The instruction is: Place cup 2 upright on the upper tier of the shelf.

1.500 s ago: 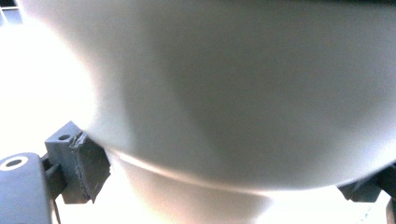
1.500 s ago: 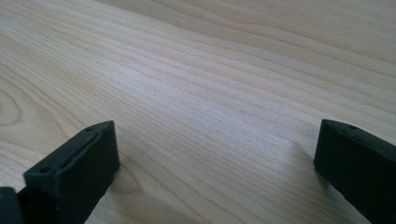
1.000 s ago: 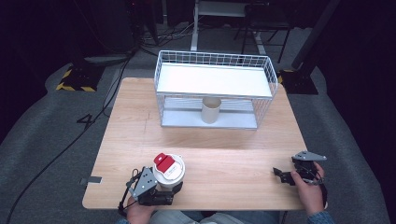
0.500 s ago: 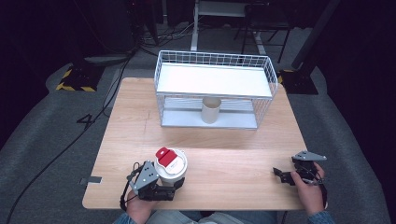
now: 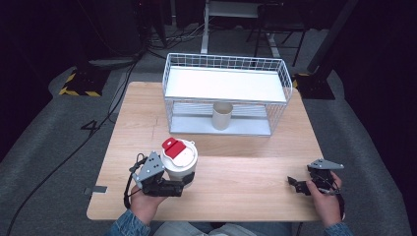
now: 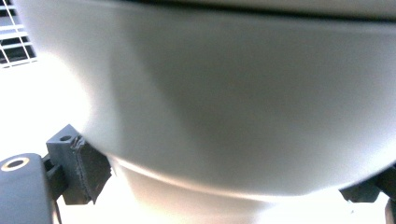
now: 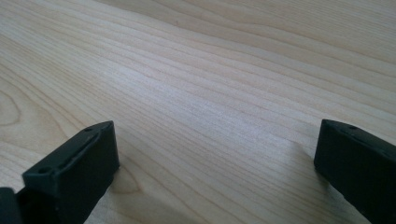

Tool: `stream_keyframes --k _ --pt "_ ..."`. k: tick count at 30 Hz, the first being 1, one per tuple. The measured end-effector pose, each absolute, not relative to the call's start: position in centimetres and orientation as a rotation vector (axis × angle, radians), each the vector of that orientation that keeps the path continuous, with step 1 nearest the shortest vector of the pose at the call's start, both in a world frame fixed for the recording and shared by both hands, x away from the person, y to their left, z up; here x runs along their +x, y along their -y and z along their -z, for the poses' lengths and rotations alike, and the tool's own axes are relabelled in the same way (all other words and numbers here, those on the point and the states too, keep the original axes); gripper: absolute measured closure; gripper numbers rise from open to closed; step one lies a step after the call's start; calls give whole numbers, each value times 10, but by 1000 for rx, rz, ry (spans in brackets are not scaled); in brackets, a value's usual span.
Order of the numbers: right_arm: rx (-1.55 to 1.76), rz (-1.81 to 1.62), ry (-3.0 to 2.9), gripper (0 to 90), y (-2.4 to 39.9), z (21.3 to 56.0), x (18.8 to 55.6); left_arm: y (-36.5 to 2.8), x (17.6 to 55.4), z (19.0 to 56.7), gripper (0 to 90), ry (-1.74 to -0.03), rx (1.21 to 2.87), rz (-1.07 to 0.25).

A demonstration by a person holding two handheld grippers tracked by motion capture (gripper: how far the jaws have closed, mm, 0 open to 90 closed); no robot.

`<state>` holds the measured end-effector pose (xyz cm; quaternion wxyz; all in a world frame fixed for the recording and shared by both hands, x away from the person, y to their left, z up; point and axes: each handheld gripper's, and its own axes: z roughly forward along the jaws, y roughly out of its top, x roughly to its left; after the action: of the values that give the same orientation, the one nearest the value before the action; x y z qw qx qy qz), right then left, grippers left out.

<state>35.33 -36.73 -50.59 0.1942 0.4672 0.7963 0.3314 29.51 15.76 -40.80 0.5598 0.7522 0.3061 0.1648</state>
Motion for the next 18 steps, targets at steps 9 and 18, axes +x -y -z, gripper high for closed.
stream_keyframes --k 9,18 --pt "1309 -929 -2233 0 367 506 353 -156 309 376 100 -706 1764 -373" --pt "1309 -928 -2233 0 367 506 353 -145 325 344 100 -678 1776 -375"
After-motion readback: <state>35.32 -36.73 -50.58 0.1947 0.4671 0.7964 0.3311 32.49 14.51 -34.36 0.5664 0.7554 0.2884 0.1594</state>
